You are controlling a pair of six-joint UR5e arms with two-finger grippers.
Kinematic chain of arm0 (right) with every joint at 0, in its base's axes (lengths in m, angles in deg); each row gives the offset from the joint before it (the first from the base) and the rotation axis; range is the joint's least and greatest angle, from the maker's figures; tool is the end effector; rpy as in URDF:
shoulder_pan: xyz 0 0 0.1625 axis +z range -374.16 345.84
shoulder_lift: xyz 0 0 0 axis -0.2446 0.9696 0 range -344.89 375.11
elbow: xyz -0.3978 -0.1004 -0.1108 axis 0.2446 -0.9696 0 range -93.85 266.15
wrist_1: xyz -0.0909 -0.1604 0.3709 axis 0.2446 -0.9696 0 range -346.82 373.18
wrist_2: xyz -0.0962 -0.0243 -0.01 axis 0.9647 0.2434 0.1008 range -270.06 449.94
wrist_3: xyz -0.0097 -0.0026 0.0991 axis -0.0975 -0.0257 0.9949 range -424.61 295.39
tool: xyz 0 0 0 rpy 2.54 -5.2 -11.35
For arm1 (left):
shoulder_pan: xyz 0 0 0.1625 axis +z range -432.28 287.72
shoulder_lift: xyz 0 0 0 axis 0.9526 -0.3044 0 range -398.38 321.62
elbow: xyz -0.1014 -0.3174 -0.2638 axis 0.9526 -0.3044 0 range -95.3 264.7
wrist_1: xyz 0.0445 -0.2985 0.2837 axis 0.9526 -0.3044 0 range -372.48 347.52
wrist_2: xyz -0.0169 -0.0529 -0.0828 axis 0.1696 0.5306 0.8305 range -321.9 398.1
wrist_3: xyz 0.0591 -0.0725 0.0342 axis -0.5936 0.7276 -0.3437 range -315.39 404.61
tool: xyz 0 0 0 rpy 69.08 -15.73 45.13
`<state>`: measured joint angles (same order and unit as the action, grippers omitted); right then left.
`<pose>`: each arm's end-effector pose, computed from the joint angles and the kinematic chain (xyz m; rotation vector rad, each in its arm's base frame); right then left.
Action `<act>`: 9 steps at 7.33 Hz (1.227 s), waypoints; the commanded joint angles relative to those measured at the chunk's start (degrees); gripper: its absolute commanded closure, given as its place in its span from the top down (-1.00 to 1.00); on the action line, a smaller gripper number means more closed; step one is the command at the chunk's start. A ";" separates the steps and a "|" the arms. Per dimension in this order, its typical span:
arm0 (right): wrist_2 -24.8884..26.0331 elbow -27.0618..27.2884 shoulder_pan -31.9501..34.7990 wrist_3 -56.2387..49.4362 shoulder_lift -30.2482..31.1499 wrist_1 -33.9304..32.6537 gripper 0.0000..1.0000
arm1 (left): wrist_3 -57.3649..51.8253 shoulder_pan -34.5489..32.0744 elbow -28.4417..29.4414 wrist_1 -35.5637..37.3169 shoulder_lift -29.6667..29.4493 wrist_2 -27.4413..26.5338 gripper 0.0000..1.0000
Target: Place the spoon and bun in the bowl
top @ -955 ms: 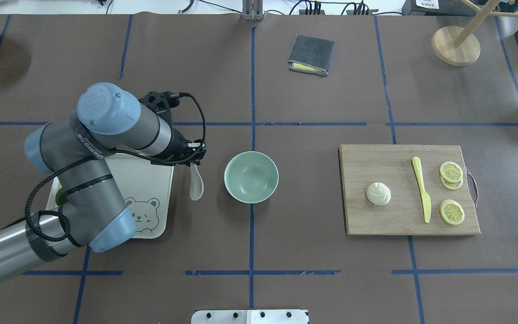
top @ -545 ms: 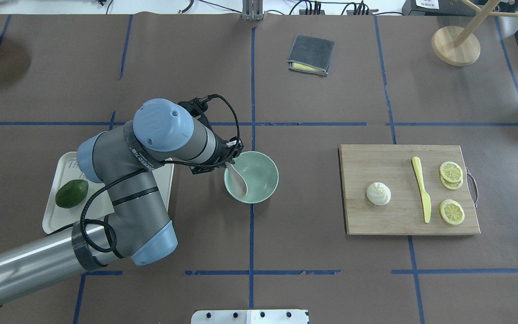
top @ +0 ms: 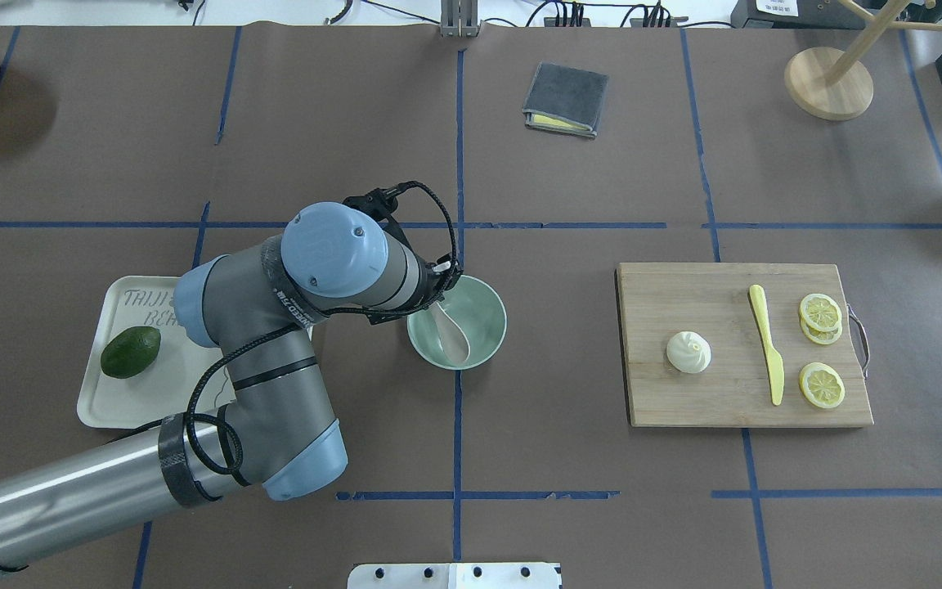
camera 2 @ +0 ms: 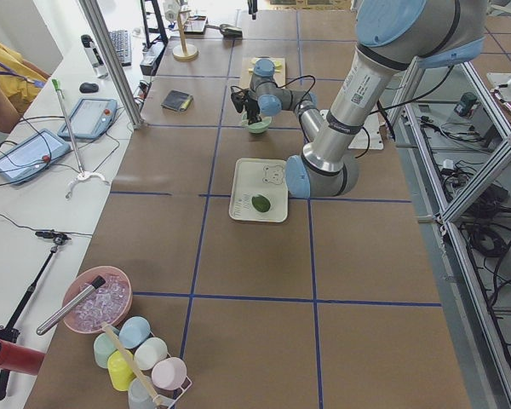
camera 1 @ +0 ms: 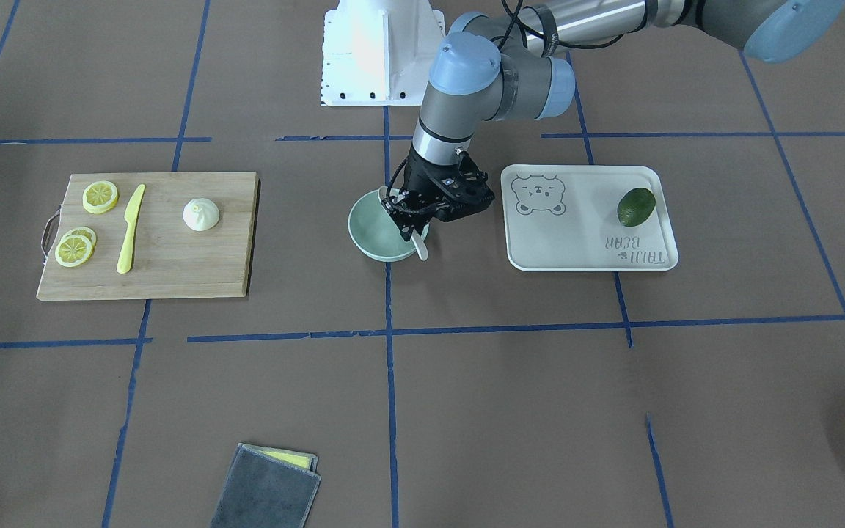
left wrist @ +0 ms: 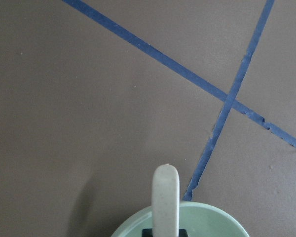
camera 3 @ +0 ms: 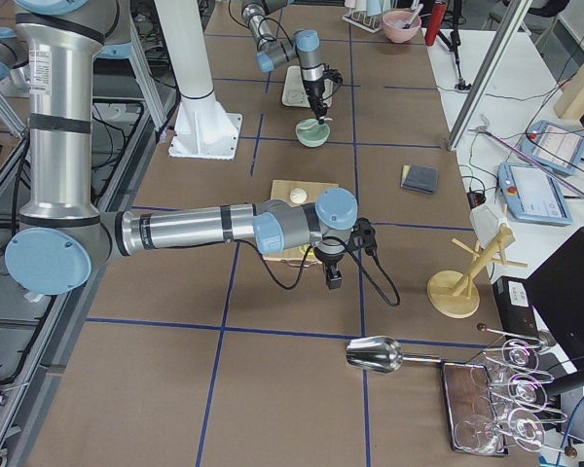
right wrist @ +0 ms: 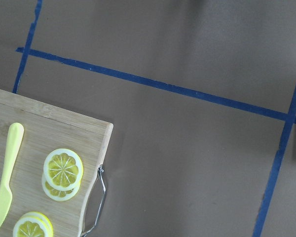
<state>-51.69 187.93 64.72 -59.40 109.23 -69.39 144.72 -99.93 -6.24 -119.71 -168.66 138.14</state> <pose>-0.0365 -0.4724 0.5680 0.1158 -0.9228 -0.2144 0.5711 -0.4301 0.1945 -0.0027 1.0423 -0.5099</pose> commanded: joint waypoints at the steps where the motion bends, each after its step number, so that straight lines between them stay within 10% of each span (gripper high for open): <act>1: 0.03 4.89 -6.15 15.35 -0.51 0.12 1.00 | -7.69 -0.21 -3.95 -0.42 4.47 0.24 1.00; 5: 10.28 10.45 -22.13 39.99 -8.14 0.12 1.00 | -30.06 -14.51 -12.05 -0.25 13.90 15.07 1.00; 9: 28.28 10.29 -42.17 57.71 -14.93 2.12 1.00 | -50.13 -22.86 -17.42 -0.52 26.46 15.98 1.00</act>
<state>-29.82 198.45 29.26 -5.02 95.05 -68.75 102.38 -119.49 -22.45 -120.05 -145.96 153.99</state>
